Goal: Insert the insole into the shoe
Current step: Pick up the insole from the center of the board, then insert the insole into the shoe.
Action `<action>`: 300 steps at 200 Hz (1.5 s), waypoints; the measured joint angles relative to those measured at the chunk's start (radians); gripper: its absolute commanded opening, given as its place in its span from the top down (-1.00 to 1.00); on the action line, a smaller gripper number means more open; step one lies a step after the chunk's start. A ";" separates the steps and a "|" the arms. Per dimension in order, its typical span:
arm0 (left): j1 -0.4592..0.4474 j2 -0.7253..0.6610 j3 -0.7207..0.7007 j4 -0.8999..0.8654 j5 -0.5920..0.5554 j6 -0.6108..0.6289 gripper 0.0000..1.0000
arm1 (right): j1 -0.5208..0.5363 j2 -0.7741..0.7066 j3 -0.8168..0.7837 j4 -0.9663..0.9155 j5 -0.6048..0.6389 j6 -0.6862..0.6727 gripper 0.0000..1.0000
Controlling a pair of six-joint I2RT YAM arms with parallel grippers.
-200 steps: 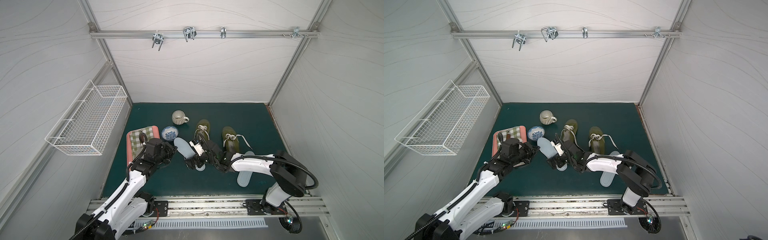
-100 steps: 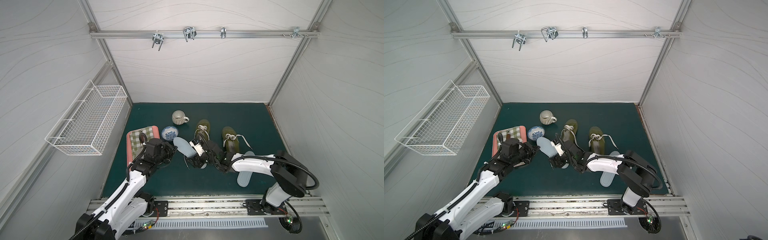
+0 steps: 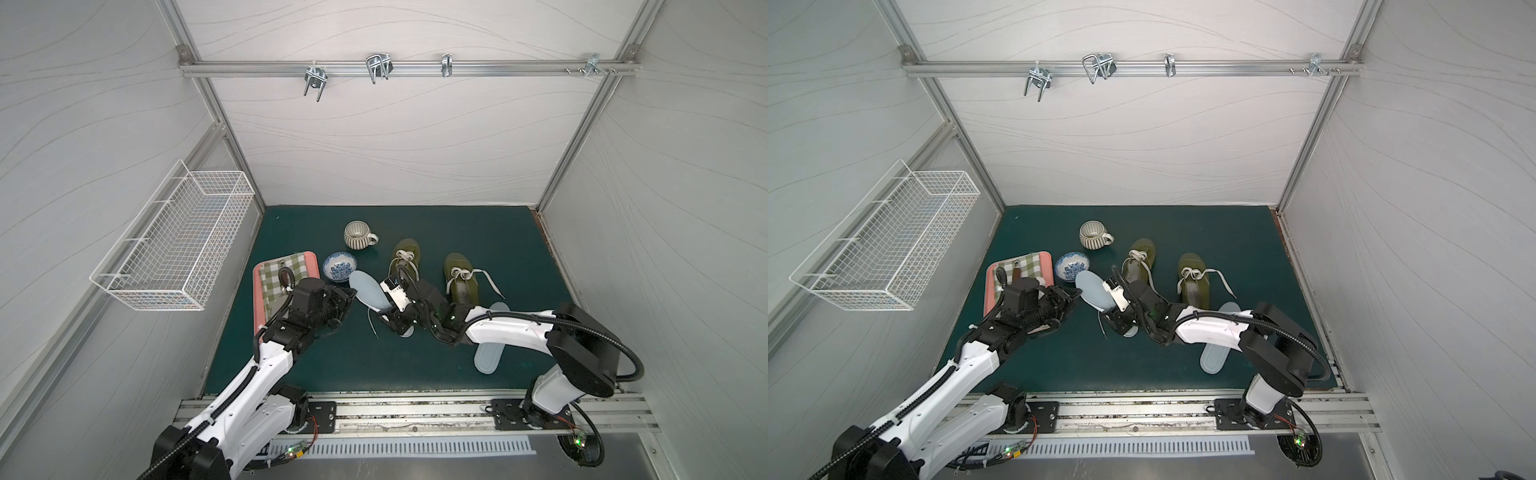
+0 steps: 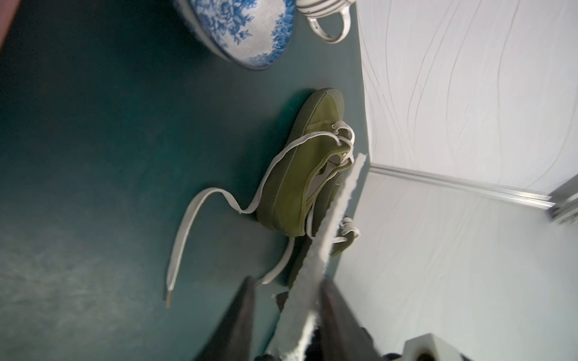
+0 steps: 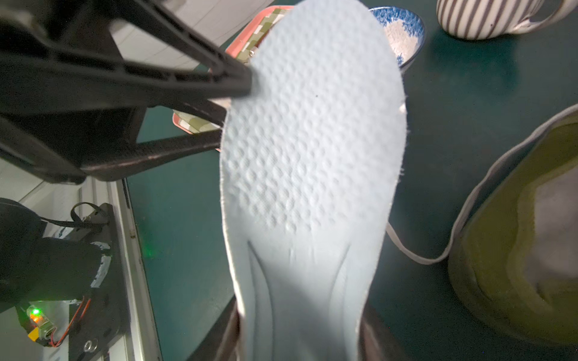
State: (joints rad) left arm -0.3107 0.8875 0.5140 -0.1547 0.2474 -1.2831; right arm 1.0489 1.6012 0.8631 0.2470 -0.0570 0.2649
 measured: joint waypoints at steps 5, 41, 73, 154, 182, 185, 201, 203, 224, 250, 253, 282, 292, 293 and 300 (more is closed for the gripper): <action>0.000 0.002 0.002 -0.006 -0.001 0.011 -0.04 | -0.003 -0.002 0.001 -0.010 0.002 -0.001 0.17; 0.003 0.039 0.095 -0.099 -0.004 0.109 -0.12 | -0.045 -0.057 0.002 -0.080 0.013 0.011 0.28; 0.004 0.108 0.251 -0.206 -0.012 0.266 -0.16 | -0.114 -0.154 0.002 -0.156 0.015 0.013 0.34; -0.131 0.477 0.595 -0.449 -0.069 0.964 -0.15 | -0.472 -0.460 0.031 -0.518 -0.062 -0.074 0.35; -0.217 0.607 0.708 -0.508 -0.116 1.240 -0.14 | -0.585 -0.510 0.034 -0.604 -0.114 -0.109 0.36; -0.224 0.621 0.719 -0.512 -0.117 1.271 -0.13 | -0.595 -0.513 0.034 -0.610 -0.119 -0.110 0.37; -0.245 0.672 0.759 -0.515 -0.123 1.387 -0.10 | -0.639 -0.524 0.034 -0.644 -0.148 -0.122 0.37; -0.246 0.676 0.761 -0.514 -0.123 1.397 -0.10 | -0.644 -0.525 0.034 -0.647 -0.153 -0.124 0.37; -0.254 0.719 0.782 -0.497 -0.131 1.544 -0.07 | -0.681 -0.532 0.034 -0.673 -0.187 -0.132 0.37; -0.266 0.764 0.784 -0.447 -0.143 1.736 -0.06 | -0.700 -0.537 0.034 -0.697 -0.216 -0.136 0.37; -0.268 0.769 0.784 -0.442 -0.143 1.756 -0.06 | -0.701 -0.537 0.034 -0.698 -0.219 -0.137 0.37; -0.285 0.829 0.784 -0.386 -0.127 1.969 -0.06 | -0.703 -0.537 0.034 -0.710 -0.241 -0.143 0.38; -0.288 0.848 0.784 -0.364 -0.121 2.025 -0.06 | -0.704 -0.538 0.034 -0.714 -0.244 -0.144 0.37; -0.288 0.849 0.784 -0.362 -0.121 2.029 -0.05 | -0.704 -0.538 0.034 -0.715 -0.245 -0.144 0.37; -0.288 0.861 0.784 -0.348 -0.116 2.066 -0.05 | -0.705 -0.539 0.034 -0.719 -0.246 -0.146 0.37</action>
State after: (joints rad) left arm -0.5987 1.7481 1.2984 -0.5030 0.1314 0.7834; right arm 0.3443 1.0618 0.8974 -0.4717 -0.3035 0.1188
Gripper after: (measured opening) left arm 0.528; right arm 0.314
